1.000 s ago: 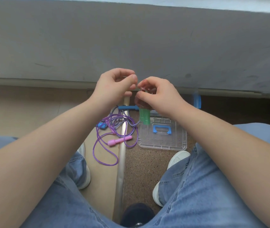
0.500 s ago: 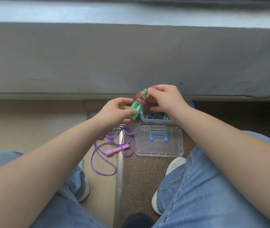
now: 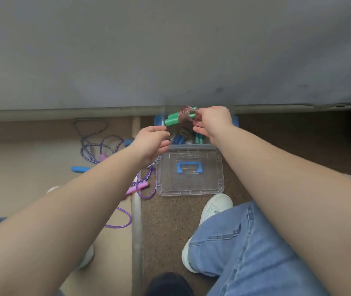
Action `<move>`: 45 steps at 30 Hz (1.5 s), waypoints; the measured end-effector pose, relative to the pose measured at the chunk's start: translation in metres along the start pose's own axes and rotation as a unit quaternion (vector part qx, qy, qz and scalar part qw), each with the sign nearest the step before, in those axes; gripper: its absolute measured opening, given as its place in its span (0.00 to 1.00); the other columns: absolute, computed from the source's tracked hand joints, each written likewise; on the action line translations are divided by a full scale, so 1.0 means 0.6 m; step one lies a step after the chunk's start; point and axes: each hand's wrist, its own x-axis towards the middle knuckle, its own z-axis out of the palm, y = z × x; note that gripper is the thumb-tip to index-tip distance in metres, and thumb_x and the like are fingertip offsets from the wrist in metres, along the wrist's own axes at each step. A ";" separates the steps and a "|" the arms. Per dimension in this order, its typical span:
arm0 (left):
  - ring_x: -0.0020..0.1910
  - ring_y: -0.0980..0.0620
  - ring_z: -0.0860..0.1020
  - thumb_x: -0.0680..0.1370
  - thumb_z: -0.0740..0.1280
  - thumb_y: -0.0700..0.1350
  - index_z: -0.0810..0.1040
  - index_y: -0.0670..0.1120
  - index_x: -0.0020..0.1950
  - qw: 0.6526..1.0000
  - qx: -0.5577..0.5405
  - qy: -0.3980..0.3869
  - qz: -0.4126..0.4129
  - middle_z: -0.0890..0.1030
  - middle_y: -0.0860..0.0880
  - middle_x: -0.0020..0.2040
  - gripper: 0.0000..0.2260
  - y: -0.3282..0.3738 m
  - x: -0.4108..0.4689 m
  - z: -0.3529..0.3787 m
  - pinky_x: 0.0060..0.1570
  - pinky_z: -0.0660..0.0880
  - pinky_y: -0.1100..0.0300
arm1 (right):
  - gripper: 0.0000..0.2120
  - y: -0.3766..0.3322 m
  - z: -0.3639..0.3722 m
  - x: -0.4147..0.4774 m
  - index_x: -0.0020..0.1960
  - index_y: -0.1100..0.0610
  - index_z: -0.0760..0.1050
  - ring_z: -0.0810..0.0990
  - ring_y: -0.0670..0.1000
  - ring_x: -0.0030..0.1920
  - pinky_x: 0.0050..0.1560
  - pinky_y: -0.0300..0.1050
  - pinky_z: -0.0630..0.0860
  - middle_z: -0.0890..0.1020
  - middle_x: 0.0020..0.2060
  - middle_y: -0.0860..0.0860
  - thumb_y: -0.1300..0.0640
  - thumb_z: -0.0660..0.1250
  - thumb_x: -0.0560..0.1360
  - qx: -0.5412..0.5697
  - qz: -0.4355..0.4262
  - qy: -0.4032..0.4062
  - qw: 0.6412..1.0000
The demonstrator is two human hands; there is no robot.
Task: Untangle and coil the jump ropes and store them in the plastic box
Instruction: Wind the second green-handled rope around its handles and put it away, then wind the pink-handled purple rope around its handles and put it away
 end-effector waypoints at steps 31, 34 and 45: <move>0.41 0.52 0.78 0.78 0.63 0.41 0.80 0.48 0.57 0.958 0.207 0.196 -0.043 0.79 0.53 0.43 0.10 -0.251 0.103 -0.240 0.50 0.79 0.53 | 0.07 0.342 0.257 0.053 0.51 0.53 0.79 0.80 0.57 0.54 0.50 0.45 0.76 0.84 0.50 0.53 0.55 0.65 0.75 -0.566 -0.115 -0.261 0.773; 0.43 0.51 0.79 0.77 0.63 0.40 0.79 0.49 0.53 0.938 0.233 0.255 0.042 0.80 0.52 0.43 0.08 -0.245 0.109 -0.270 0.52 0.76 0.57 | 0.16 0.360 0.279 0.059 0.58 0.52 0.76 0.76 0.58 0.59 0.55 0.48 0.73 0.80 0.54 0.53 0.47 0.69 0.73 -0.629 -0.184 -0.328 0.680; 0.58 0.38 0.73 0.71 0.73 0.47 0.76 0.45 0.63 0.826 0.542 0.150 0.037 0.73 0.41 0.60 0.22 -0.248 0.160 -0.337 0.59 0.72 0.48 | 0.19 0.379 0.295 0.038 0.62 0.55 0.66 0.74 0.60 0.59 0.56 0.54 0.71 0.79 0.55 0.56 0.58 0.65 0.73 -0.708 -0.249 -0.292 0.593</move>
